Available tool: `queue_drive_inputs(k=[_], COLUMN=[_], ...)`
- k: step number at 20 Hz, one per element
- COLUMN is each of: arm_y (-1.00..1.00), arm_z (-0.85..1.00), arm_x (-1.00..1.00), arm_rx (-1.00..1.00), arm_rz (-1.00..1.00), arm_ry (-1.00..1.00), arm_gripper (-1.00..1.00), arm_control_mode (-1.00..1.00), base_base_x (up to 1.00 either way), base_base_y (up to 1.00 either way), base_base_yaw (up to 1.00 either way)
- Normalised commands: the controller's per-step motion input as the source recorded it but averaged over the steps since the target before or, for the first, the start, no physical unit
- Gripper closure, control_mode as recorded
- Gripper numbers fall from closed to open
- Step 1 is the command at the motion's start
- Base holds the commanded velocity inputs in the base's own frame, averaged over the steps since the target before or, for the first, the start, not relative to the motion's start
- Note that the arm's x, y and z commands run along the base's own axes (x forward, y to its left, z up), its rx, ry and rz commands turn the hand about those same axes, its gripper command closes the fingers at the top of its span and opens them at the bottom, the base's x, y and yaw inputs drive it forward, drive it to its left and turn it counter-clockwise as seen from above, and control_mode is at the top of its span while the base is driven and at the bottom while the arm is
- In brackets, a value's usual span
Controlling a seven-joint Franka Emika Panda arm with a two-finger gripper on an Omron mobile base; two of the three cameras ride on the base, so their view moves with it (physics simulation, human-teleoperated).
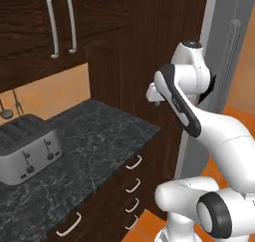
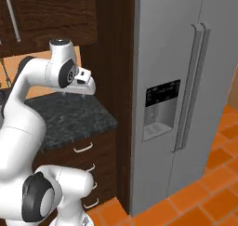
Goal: Take a straw from the drawer in front and place it inside the glass cup on the dining counter.
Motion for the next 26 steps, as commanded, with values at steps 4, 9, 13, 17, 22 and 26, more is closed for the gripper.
queue_drive_inputs(k=[4, 9, 13, 17, 22, 26], arm_y=[0.00, 0.00, 0.00, 0.10, -0.77, -0.75], arm_z=[0.00, 0.00, 0.00, 0.00, -0.31, -0.89], arm_x=[0.00, 0.00, 0.00, -0.08, -0.03, 0.00], arm_rx=[0.00, 0.00, 0.00, 0.38, 0.56, 0.46], arm_rz=[0.00, 0.00, 0.00, -0.43, -0.25, -0.07], arm_ry=[0.00, 0.00, 0.00, 0.00, 0.00, 0.00], arm_gripper=[-1.00, -1.00, -1.00, -1.00, -1.00, -1.00], arm_control_mode=[1.00, 1.00, 1.00, -1.00, -1.00, -1.00], base_base_x=[-0.25, -0.01, 0.00, 0.00, 0.00, 0.00], base_base_y=[0.82, 0.76, 0.80, 0.00, 0.00, 0.00], base_base_yaw=[-0.48, -0.42, -0.49, 0.00, 0.00, 0.00])
